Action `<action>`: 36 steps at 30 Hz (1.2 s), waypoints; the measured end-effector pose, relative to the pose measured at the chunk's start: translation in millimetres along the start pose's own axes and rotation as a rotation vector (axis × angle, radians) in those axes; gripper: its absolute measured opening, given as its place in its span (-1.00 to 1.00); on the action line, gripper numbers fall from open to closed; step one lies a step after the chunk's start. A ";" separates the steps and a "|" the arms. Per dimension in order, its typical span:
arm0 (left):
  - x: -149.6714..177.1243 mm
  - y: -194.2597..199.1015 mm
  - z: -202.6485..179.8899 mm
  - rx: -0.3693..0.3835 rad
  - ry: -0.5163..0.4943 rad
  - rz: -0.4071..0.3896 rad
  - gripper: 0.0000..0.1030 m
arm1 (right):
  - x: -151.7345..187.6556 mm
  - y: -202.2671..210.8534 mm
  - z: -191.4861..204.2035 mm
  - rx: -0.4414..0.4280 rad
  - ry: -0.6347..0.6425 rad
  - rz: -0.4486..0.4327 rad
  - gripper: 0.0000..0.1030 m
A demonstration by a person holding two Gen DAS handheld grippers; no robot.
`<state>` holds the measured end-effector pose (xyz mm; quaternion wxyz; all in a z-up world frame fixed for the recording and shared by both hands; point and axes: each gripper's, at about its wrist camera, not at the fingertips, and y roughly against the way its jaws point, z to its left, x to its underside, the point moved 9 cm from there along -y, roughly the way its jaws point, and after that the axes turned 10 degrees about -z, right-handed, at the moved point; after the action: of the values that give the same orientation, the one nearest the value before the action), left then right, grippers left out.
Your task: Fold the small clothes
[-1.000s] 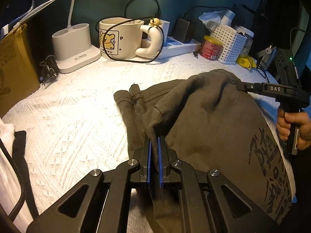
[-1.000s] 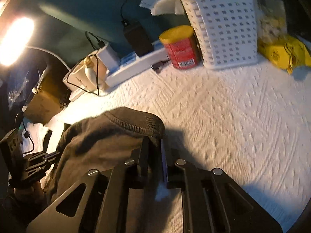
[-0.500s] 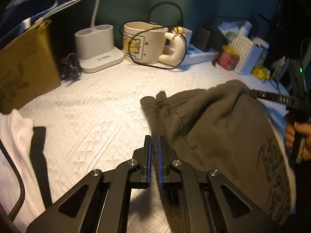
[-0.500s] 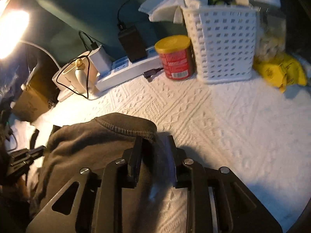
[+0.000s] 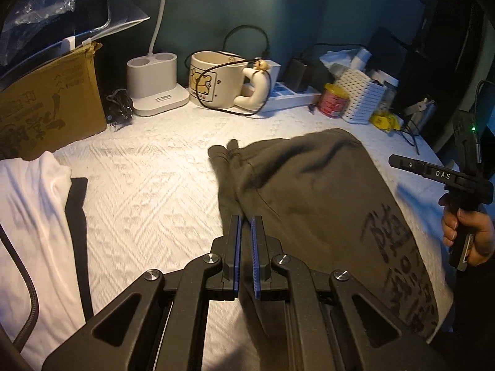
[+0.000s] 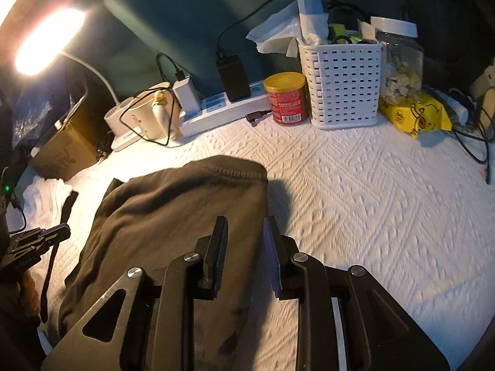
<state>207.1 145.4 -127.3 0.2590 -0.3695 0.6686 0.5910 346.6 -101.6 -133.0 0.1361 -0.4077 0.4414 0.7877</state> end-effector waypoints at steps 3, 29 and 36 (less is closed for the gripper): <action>4.2 9.8 -5.7 0.011 -0.001 -0.006 -0.89 | 7.5 13.9 2.2 0.002 0.001 -0.006 -0.49; 100.0 83.5 -57.7 0.187 0.007 0.057 -0.22 | 93.3 89.8 33.4 -0.002 0.018 0.031 -0.49; 127.7 90.4 -69.6 0.175 -0.100 0.099 -0.21 | 129.3 104.8 31.3 0.004 0.003 0.064 -0.49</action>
<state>65.4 55.7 -161.5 0.2939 -0.2819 0.7214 0.5601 188.5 -155.3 -161.6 0.1109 -0.3943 0.4559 0.7902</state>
